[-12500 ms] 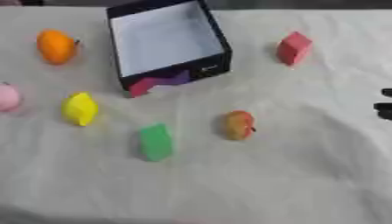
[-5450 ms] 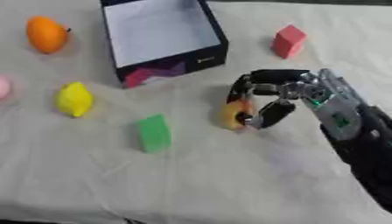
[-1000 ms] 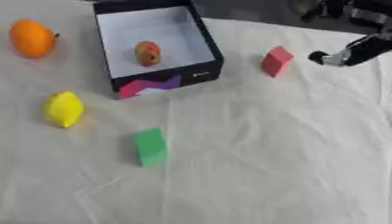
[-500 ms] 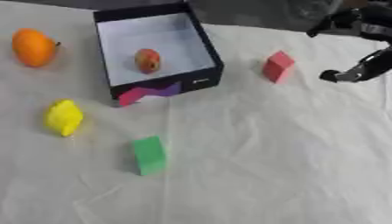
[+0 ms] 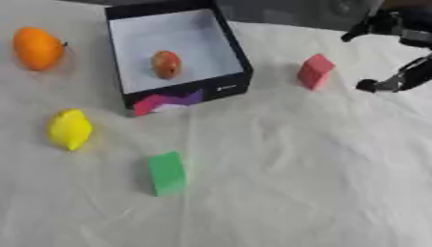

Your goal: Pick up objects on the table and place them in the box.

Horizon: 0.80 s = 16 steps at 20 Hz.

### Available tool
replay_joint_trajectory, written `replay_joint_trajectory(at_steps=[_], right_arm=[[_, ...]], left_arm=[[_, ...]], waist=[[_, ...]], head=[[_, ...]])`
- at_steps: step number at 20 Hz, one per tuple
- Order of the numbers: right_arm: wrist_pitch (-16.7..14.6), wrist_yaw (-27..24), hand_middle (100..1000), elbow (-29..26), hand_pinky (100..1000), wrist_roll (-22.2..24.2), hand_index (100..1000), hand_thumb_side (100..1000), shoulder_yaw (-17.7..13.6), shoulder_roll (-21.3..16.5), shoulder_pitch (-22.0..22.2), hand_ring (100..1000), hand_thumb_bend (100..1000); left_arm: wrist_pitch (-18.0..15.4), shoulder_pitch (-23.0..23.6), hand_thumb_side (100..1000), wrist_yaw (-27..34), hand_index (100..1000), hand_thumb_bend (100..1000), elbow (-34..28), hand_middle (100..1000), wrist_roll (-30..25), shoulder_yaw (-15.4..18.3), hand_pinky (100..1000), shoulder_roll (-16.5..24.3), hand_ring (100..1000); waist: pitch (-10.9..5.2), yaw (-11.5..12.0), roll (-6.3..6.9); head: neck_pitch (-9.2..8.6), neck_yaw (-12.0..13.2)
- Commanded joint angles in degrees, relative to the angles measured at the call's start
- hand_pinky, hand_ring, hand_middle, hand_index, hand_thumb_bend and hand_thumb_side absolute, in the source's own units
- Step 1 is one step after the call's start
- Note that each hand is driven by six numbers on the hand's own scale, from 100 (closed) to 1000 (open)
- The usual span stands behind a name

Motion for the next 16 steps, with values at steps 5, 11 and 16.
replay_joint_trajectory(at_steps=[5, 11, 16], right_arm=[[-2.11, 4.27, 799, 3.39, 858, -1.01, 897, 415, -0.83, -0.42, -2.53, 868, 442], [-2.8, 7.77, 803, 6.98, 857, -2.21, 901, 435, -0.85, 1.24, -5.64, 867, 457], [-2.72, 10.59, 806, 9.72, 857, -3.65, 902, 450, -1.4, 2.28, -7.25, 866, 458]], left_arm=[[-0.01, -0.89, 842, -0.18, 717, 100, -1.56, 598, -0.15, 0.23, 858, 0.69, 741], [0.04, -1.18, 843, -0.22, 717, 100, -1.67, 595, -0.26, 0.08, 859, 0.56, 741], [0.07, -1.37, 844, -0.31, 717, 100, -1.73, 595, -0.36, 0.02, 860, 0.5, 742]], waist=[[0.57, 1.09, -0.05], [1.12, 1.64, -0.08], [1.61, 2.03, -0.16]], head=[[-1.37, -1.21], [-1.74, -1.71], [-2.24, -2.15]])
